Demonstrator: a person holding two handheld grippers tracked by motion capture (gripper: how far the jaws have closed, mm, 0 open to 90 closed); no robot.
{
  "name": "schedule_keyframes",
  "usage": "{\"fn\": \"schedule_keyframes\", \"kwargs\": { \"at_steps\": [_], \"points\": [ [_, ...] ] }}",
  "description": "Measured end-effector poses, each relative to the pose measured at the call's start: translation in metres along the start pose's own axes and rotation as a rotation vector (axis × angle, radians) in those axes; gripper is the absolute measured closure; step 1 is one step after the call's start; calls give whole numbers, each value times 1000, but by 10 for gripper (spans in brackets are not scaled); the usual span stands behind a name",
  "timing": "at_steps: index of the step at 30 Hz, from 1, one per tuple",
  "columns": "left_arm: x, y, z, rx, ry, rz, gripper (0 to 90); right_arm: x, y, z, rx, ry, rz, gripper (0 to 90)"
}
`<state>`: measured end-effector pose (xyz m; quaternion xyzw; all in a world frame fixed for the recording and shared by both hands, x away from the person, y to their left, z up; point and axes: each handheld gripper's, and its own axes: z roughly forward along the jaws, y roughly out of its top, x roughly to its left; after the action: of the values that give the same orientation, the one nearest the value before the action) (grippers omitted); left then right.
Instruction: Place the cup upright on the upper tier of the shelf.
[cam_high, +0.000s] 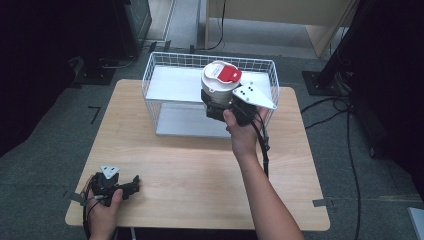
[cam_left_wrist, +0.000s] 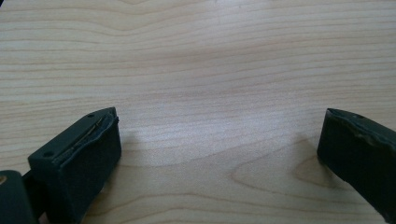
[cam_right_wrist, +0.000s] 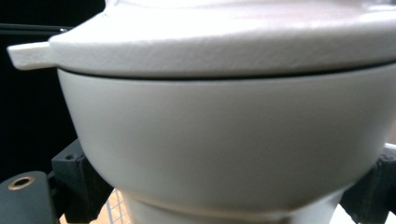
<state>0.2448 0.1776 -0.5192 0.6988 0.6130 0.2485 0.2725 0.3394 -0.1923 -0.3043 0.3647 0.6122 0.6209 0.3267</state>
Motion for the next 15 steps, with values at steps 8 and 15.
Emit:
{"fn": "schedule_keyframes", "kwargs": {
  "at_steps": [8, 15],
  "points": [
    [0, 0, 0, -1, 1, 0, 0, -7, 6, 20, 16, -25, 2, 86],
    [0, 0, 0, -1, 1, 0, 0, -15, 7, 38, 31, -50, 3, 86]
  ]
}}
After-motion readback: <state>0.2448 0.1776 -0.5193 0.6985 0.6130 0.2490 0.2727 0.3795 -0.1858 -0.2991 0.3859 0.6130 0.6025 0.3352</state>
